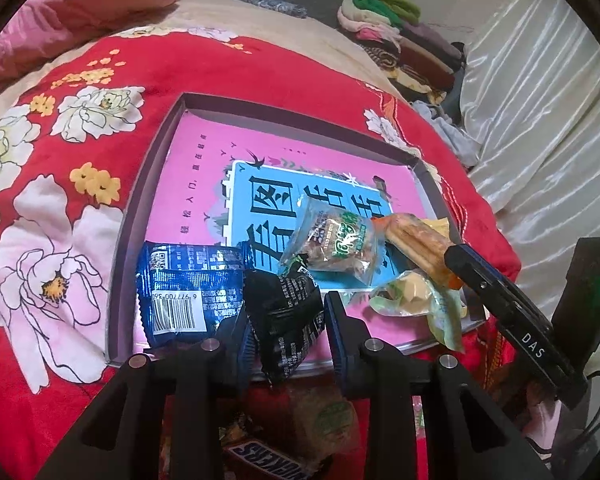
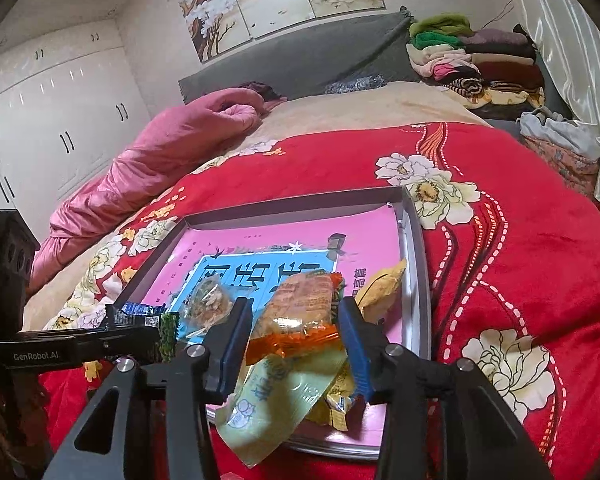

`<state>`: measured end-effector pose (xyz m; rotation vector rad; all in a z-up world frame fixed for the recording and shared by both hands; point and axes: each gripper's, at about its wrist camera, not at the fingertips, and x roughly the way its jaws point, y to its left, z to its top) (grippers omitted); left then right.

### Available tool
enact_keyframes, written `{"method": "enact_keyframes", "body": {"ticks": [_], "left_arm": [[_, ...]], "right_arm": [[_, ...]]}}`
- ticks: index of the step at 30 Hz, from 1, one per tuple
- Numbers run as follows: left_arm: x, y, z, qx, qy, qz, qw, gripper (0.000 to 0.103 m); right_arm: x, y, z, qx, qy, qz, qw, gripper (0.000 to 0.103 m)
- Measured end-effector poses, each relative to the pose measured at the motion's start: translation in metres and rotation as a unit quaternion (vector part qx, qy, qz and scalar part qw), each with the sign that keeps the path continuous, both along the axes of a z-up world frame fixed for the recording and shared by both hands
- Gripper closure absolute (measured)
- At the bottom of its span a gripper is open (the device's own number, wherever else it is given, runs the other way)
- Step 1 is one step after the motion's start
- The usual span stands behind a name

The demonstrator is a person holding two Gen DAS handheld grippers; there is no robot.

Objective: Organize snacks
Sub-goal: 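Open the right tool over the tray while the left tool releases the black wrapper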

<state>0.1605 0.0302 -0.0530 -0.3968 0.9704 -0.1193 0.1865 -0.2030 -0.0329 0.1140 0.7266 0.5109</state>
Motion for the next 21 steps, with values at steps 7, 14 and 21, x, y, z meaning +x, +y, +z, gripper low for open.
{"method": "enact_keyframes", "body": {"ticks": [7,14,21], "left_arm": [[0.0003,0.0085,0.0004,-0.001,-0.001,0.011,0.9999,0.065],[-0.0018,0.0062,0.0062,0.012,-0.011,0.006,0.9998,0.050],[-0.0033,0.0099,0.0096,0.014,-0.014,0.011,0.9997,0.046]], "right_arm": [[-0.0001,0.0007,0.0006,0.001,-0.001,-0.001,1.000,0.057],[-0.0006,-0.0011,0.0035,0.004,-0.007,-0.004,1.000,0.055],[-0.0020,-0.0035,0.0070,0.001,-0.015,-0.011,1.000,0.052]]}}
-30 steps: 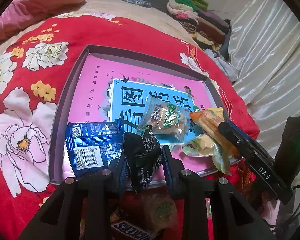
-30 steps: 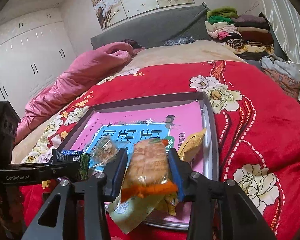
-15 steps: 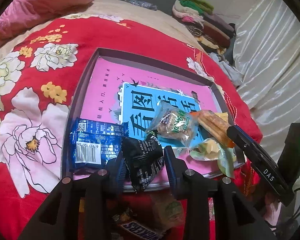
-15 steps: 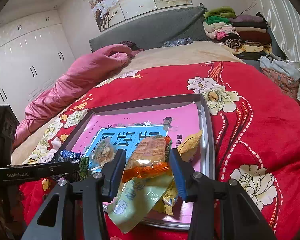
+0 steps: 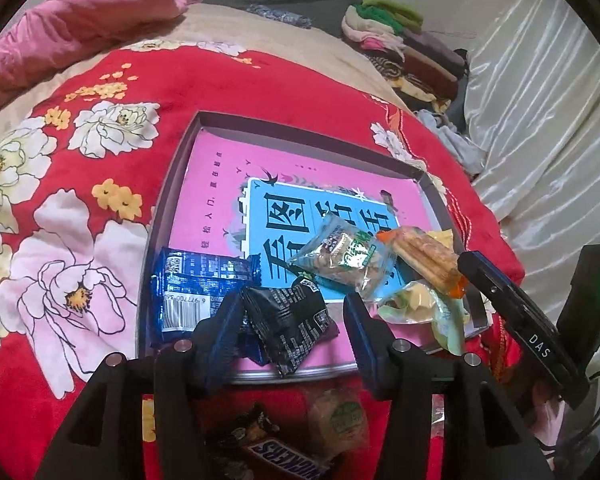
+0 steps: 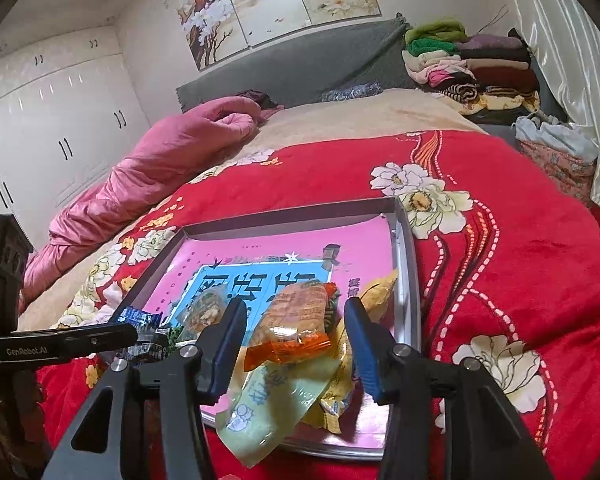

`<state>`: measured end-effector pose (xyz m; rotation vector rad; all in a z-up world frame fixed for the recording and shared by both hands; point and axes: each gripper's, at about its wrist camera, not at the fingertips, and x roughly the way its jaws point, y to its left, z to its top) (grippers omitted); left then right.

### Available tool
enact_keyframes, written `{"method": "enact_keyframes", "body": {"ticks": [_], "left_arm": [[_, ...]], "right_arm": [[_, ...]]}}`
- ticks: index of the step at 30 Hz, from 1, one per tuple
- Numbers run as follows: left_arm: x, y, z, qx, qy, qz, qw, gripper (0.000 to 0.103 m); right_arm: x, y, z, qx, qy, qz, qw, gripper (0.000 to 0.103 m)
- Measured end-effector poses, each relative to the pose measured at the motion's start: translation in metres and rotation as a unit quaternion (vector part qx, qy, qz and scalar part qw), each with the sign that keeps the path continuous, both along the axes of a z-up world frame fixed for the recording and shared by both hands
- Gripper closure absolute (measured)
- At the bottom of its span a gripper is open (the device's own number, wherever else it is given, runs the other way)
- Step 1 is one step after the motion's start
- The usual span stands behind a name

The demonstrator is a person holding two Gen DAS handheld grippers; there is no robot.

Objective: Organize snacks
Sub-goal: 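Open the right tool over the tray while the left tool releases the black wrapper, then move both open tools back from the tray toward the remaining snacks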

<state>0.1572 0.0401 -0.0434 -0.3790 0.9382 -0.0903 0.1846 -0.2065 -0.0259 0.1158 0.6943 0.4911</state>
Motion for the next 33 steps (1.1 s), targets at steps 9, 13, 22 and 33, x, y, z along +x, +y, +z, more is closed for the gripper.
{"method": "enact_keyframes", "body": {"ticks": [9,13,22,33], "left_arm": [[-0.003,-0.004,0.011,0.009,-0.015,-0.006,0.9998,0.034],[-0.007,-0.003,0.019,0.015,-0.024,-0.003,0.9996,0.028],[-0.017,0.010,0.037,0.016,-0.041,0.006,0.9990,0.026],[-0.030,0.024,0.041,0.019,-0.044,0.021,0.9986,0.024]], "right_arm": [[-0.003,-0.001,0.005,-0.004,-0.016,-0.007,1.000,0.041],[-0.003,-0.003,0.008,0.001,-0.022,-0.008,1.000,0.035],[-0.009,-0.006,0.019,0.013,-0.047,-0.007,0.999,0.028],[-0.016,-0.005,0.028,0.022,-0.064,0.005,0.998,0.024]]}}
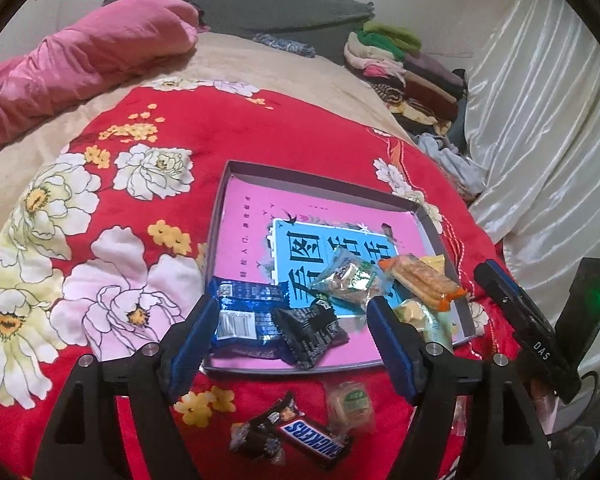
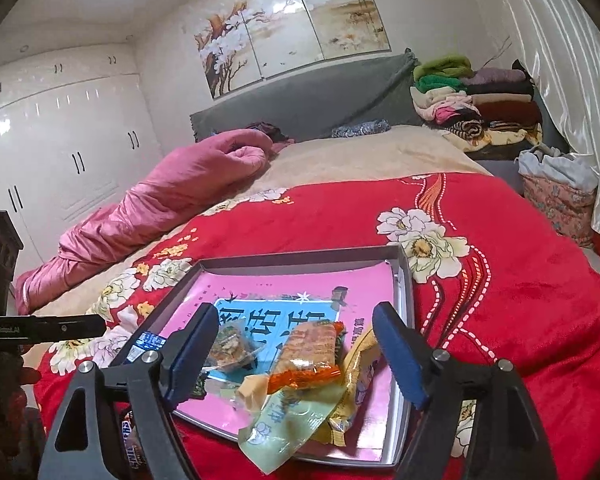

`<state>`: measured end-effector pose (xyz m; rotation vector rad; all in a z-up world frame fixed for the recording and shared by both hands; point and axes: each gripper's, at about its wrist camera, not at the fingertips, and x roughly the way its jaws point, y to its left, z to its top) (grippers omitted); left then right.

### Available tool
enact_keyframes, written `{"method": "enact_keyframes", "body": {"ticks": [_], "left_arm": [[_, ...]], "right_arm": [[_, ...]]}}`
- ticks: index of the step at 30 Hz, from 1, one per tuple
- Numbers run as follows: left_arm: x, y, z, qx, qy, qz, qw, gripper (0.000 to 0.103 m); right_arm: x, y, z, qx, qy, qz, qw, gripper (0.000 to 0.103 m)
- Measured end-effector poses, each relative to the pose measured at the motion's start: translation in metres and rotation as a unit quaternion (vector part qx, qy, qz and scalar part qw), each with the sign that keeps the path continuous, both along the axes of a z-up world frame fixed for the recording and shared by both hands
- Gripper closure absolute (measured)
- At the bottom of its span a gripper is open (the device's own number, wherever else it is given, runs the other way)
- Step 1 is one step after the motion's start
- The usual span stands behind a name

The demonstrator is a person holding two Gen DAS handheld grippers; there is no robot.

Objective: Organize snacks
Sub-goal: 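Move both open tools back from the tray toward the remaining snacks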

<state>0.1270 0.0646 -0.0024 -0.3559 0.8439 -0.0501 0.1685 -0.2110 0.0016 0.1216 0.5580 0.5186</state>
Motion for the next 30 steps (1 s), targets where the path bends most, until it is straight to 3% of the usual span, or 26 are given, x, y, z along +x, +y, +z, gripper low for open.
{"method": "enact_keyframes", "body": {"ticks": [20,30], "left_arm": [[-0.022,-0.003,-0.007,0.040,0.016,-0.018,0.9989,0.022],[-0.033,-0.004,-0.011,0.035,0.020,-0.035,0.9986,0.022]], "right_arm": [[-0.027,0.012,0.014,0.004,-0.027,0.039,0.999,0.021],[-0.051,0.039,0.015,-0.017,-0.029,0.085,0.996,0.020]]}}
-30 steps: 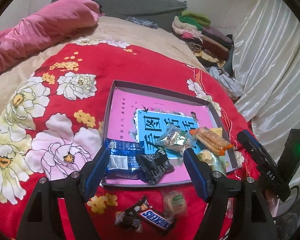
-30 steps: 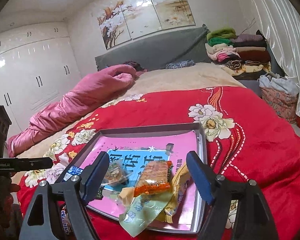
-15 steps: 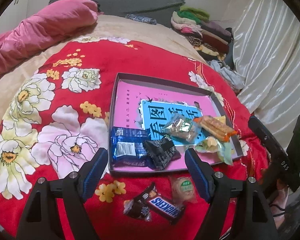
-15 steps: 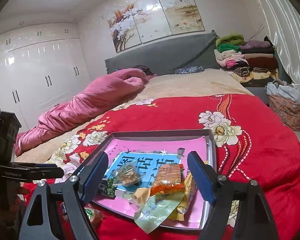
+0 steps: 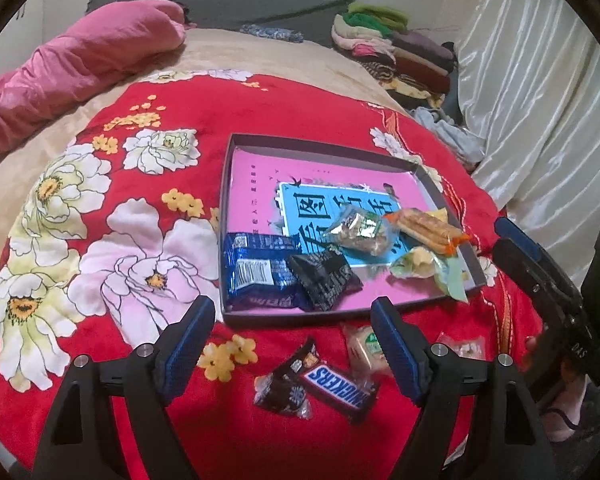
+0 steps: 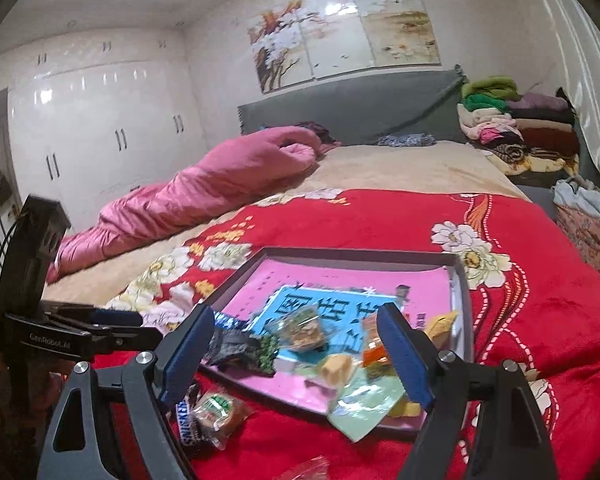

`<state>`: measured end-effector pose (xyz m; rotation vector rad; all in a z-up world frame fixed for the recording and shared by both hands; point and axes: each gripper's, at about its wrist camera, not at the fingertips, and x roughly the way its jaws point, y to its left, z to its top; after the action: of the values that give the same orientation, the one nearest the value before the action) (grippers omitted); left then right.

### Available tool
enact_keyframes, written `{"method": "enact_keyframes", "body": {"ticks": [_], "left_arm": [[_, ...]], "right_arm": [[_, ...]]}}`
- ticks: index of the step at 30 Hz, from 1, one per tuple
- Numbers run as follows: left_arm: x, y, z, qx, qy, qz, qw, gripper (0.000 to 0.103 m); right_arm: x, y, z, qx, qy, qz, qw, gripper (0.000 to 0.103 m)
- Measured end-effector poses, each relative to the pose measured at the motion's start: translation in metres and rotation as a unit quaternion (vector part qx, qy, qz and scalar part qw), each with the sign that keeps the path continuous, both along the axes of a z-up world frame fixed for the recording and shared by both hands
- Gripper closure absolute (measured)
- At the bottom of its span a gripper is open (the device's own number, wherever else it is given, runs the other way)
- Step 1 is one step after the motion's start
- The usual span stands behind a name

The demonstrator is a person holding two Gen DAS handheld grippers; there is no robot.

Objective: Organize snacks
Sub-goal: 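Move both open tools back from the tray toward the remaining snacks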

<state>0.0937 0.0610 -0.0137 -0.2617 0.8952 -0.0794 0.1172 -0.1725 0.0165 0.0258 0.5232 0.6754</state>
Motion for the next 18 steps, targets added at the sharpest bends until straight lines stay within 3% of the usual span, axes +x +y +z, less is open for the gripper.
{"method": "enact_keyframes", "body": {"ticks": [18], "left_arm": [[-0.019,0.006,-0.036,0.010,0.055,-0.021,0.9982,0.022]], "right_arm": [[-0.016,0.026,-0.015,-0.026,0.042,0.034,0.998,0.020]]}}
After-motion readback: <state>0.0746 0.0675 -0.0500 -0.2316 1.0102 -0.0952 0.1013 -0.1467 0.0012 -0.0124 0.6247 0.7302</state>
